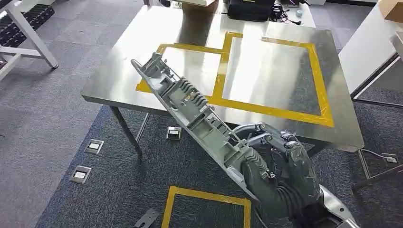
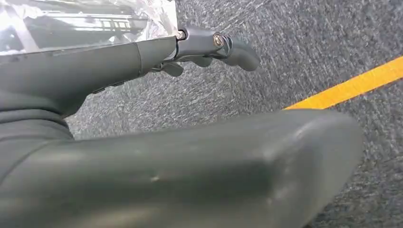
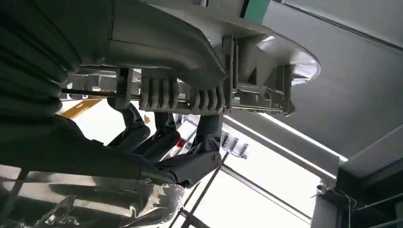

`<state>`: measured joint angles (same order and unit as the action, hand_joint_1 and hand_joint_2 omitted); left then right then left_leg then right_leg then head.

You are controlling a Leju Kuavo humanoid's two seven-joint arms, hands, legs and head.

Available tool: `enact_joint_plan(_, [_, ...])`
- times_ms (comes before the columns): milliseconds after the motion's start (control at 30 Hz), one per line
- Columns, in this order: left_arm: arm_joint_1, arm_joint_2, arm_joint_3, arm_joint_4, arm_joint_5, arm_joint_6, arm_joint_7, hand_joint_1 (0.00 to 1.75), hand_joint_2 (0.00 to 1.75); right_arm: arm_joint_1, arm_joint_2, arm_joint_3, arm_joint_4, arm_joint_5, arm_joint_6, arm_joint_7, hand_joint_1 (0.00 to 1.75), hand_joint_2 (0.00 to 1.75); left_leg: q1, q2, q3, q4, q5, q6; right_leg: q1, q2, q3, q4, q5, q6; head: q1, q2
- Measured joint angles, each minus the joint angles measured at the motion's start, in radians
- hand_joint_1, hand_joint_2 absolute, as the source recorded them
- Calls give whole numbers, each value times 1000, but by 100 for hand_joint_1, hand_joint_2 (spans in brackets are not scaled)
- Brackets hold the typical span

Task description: Take the parts from the cabinet and place them on the table.

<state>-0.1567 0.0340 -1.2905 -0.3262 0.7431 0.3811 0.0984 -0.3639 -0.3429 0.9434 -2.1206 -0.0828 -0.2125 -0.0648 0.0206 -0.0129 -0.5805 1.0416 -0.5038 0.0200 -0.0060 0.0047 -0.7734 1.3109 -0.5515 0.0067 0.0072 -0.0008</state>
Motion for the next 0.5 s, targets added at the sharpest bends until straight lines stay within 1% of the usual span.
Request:
enact_joint_plan(33, [0,0,0,0,0,-2,0,0,175,-1,0,0,0,0,0,2,175,175,0,-2,4,0,-3,-2,0,0,33,-76,50,-5,0,0])
enact_joint_plan(67, [-1,0,0,0,0,-4,0,0,175,-1,0,0,0,0,0,3,175,175,-1,-4,10,0,-6,-4,1,0,74,-165,98,-12,1,0])
enact_joint_plan(100, [-1,0,0,0,0,-5,2,0,175,-3,0,0,0,0,0,3,175,175,-1,-4,13,-1,-10,-7,3,0,110,-248,122,-19,2,0])
enact_joint_plan(133, [-2,0,0,0,-1,-6,2,0,175,-6,0,0,0,0,0,4,175,175,-7,-4,9,0,-11,-13,9,0,123,-254,107,-22,1,0])
enact_joint_plan(167, [-2,0,0,0,-1,-7,5,0,175,-10,0,0,-1,0,-1,4,175,175,-4,-4,7,-1,-11,-18,11,0,124,-271,102,-25,3,0])
enact_joint_plan(200, [-3,0,0,0,-1,-10,6,0,175,-11,0,-1,0,0,-1,5,175,175,-3,-3,7,-2,-11,-24,13,2,122,-269,101,-27,2,0])
enact_joint_plan(233, [-3,-1,0,0,-1,-11,7,0,175,-11,0,-1,0,-1,-1,5,175,175,-1,-2,10,-8,-10,-31,14,2,122,-268,98,-32,4,0])
enact_joint_plan(267, [-5,-1,0,0,-1,-11,8,0,175,-12,0,-1,0,-4,-1,5,175,175,-3,-2,16,-11,-13,-37,11,2,129,-282,102,-38,3,0])
enact_joint_plan(300, [-5,0,0,0,-1,-11,9,0,175,-12,0,-2,0,-6,-1,5,175,175,-2,-1,12,0,-25,-39,5,-1,141,-294,106,-43,2,0])
enact_joint_plan(333, [-6,0,0,0,-2,-11,9,0,175,-15,0,-2,0,-8,0,5,175,175,-3,1,-1,36,-50,-41,4,-3,148,-298,105,-49,0,0])
enact_joint_plan(367, [-7,0,0,0,-2,-12,9,0,175,-17,0,-2,0,-8,0,5,175,175,-2,1,-32,106,-84,-44,4,-4,150,-298,102,-53,-5,0])
enact_joint_plan(400, [-7,0,0,0,-3,-13,9,0,175,-17,0,-2,1,-10,0,5,175,175,-1,1,-69,187,-117,-47,5,-4,152,-297,100,-56,-11,0])
enact_joint_plan(433, [-5,0,0,0,-3,-13,9,0,175,-18,0,-1,2,-11,2,5,175,175,-2,1,-104,254,-139,-50,5,-4,153,-297,98,-58,-10,0])
enact_joint_plan(467, [-5,0,0,0,-3,-13,9,0,175,-18,0,0,2,-12,2,4,175,175,-1,1,-121,279,-137,-53,5,-3,154,-296,97,-57,-11,0])
enact_joint_plan(500, [-5,0,0,0,-4,-13,10,0,175,-18,0,0,2,-14,3,4,175,175,-1,1,-117,262,-110,-54,5,-1,157,-294,94,-56,-13,0])
